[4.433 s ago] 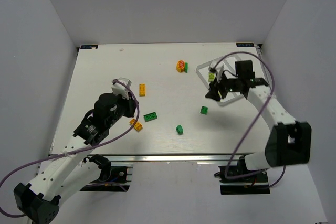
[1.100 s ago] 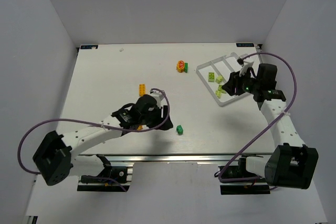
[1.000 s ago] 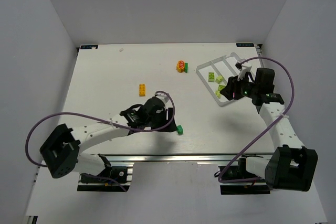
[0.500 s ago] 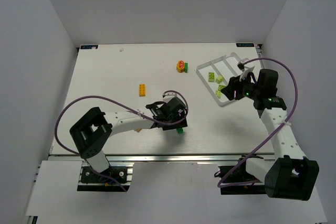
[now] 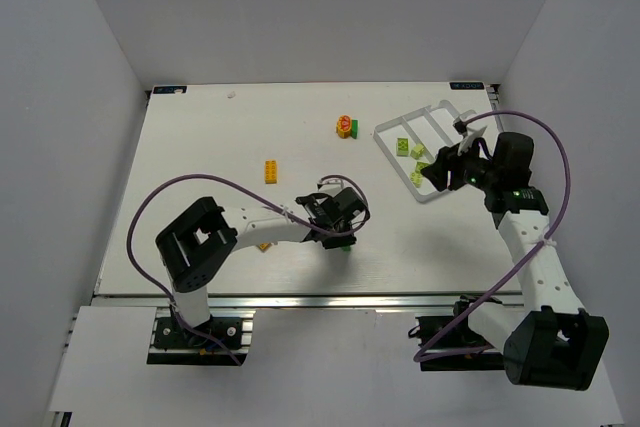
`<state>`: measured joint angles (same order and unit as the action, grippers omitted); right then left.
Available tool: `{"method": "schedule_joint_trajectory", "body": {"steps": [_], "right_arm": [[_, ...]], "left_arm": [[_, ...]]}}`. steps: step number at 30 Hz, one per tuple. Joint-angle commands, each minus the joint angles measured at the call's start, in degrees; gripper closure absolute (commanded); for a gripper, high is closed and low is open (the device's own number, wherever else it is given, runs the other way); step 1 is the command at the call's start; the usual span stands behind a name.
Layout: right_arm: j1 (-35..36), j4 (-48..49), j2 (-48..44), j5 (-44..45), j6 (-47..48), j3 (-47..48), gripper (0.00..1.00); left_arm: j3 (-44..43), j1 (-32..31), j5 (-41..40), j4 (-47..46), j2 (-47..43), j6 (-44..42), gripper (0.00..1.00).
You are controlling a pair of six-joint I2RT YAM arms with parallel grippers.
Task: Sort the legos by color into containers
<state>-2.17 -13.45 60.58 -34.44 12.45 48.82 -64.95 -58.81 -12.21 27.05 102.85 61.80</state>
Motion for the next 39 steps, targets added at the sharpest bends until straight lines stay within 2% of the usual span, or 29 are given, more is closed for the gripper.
{"method": "schedule_joint_trajectory", "body": {"steps": [1,3,5,6,7,9,10,12,13,20,25,28,31,34,39], "right_arm": [[-0.2,2.3,-2.0,-1.0,0.6,-0.8,0.44],[-0.5,2.7,-2.9,-1.0,0.6,-0.9,0.44],[-0.7,3.3,-4.1,0.2,0.3,-1.1,0.45],[-0.9,4.1,-4.7,0.7,-0.2,-1.5,0.46],[-0.9,5.0,-5.2,1.9,-0.8,-1.9,0.47],[-1.3,6.4,-6.6,4.2,-2.3,-2.5,0.55],[-1.4,6.9,-7.6,5.7,-3.5,-2.7,0.68],[-1.9,7.4,-8.1,8.5,-5.1,-2.4,0.84],[-2.1,7.6,-8.7,9.3,-5.6,-2.5,0.99],[-3.6,9.5,-12.1,11.4,-7.2,-3.4,1.0],[-4.4,9.8,-13.0,11.8,-7.3,-3.6,1.0],[-4.9,9.9,-12.9,10.9,-7.5,-3.9,1.0],[-5.1,9.9,-12.8,10.4,-7.6,-4.0,1.0],[-5.4,10.2,-12.9,10.4,-7.2,-4.3,1.0],[-5.6,10.7,-13.6,10.4,-7.2,-4.7,1.0]], "left_arm": [[-2.8,-0.3,-1.2,0.1,-0.5,0.0,0.78],[-3.5,-0.3,-1.9,-0.6,-1.3,-1.3,0.89],[-4.9,-0.3,-1.7,-3.0,-2.2,-3.2,0.94],[-5.4,0.9,0.7,-4.5,-2.6,-6.0,0.99],[-6.7,0.9,1.7,-6.6,-2.7,-7.0,1.0],[-8.9,1.4,1.9,-8.5,-1.9,-10.5,1.0],[-12.7,1.4,1.4,-9.0,-1.1,-11.5,1.0],[-17.6,2.5,1.3,-9.4,2.6,-15.0,1.0],[-23.1,2.5,1.0,-8.8,4.3,-15.7,1.0],[-43.0,4.9,1.8,-13.9,18.3,-21.5,1.0],[-54.0,6.7,6.0,-23.5,28.5,-23.5,1.0],[-57.7,7.2,8.4,-32.7,34.2,-23.0,1.0],[-60.5,7.2,8.2,-38.9,38.9,-21.2,0.95],[-64.8,7.2,6.6,-40.6,43.7,-18.7,0.91],[-65.6,7.7,3.4,-45.6,48.3,-16.2,0.86]]}}
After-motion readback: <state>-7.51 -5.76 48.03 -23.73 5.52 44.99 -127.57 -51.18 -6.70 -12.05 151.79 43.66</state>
